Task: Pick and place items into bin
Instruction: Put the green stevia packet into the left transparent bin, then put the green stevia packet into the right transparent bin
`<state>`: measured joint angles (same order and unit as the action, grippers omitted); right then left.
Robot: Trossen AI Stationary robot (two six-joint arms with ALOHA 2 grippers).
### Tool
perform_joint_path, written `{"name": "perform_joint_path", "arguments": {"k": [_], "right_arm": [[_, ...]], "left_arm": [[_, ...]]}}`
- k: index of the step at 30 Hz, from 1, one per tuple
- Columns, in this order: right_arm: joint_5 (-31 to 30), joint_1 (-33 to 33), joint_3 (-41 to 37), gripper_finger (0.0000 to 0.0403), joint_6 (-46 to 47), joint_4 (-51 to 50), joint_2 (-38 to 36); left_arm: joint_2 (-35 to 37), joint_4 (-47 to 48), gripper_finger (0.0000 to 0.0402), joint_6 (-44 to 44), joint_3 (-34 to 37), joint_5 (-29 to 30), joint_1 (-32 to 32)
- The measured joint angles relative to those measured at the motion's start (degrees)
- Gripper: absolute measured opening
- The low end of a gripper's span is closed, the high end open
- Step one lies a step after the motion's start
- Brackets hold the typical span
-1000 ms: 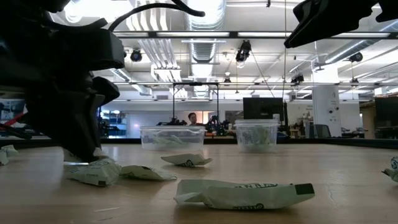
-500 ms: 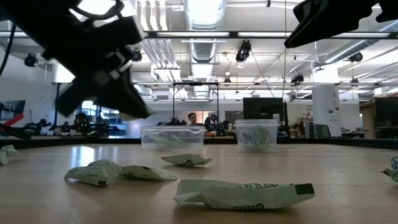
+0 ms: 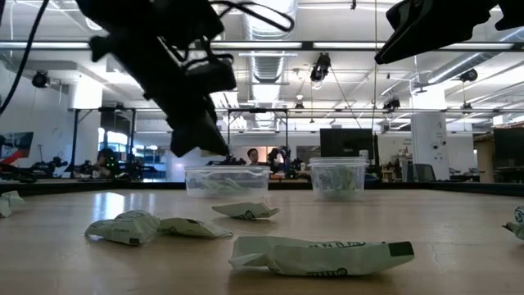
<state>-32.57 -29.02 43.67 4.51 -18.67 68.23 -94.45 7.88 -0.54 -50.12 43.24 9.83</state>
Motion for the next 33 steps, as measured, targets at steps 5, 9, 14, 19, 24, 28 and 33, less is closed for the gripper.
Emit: {"name": "perform_joint_path", "arguments": {"k": [5,9,14,19,24,28,33], "right_arm": [[0.0,0.0,-0.3,0.0066,0.0,0.0,0.0],[0.0,0.0,-0.6,0.0071,0.0,0.0,0.0],[0.0,0.0,-0.7,0.0075,0.6,0.0,0.0],[0.0,0.0,-0.8,0.0071,1.1,0.1,0.0],[0.0,0.0,-1.2,0.0065,1.1,0.1,0.0],[2.6,0.0,-2.3,0.0064,2.8,0.1,0.0],[15.1,0.0,-4.9,0.007,5.3,1.8,0.0]], "left_arm": [[0.0,0.0,0.0011,-0.5,-0.2,-6.6,-5.3],[0.0,0.0,0.0011,-0.7,-0.2,-7.7,-7.2],[0.0,0.0,0.0011,-2.0,-0.2,-7.8,-7.6],[0.0,0.0,0.0028,-2.1,-0.2,-7.7,-7.6],[0.0,0.0,0.0072,-2.0,-0.1,-7.6,-7.6],[0.0,0.4,0.0102,-2.1,-0.2,-7.6,-7.4],[0.7,0.1,0.0116,-2.2,-0.5,-8.5,-5.2]]}}
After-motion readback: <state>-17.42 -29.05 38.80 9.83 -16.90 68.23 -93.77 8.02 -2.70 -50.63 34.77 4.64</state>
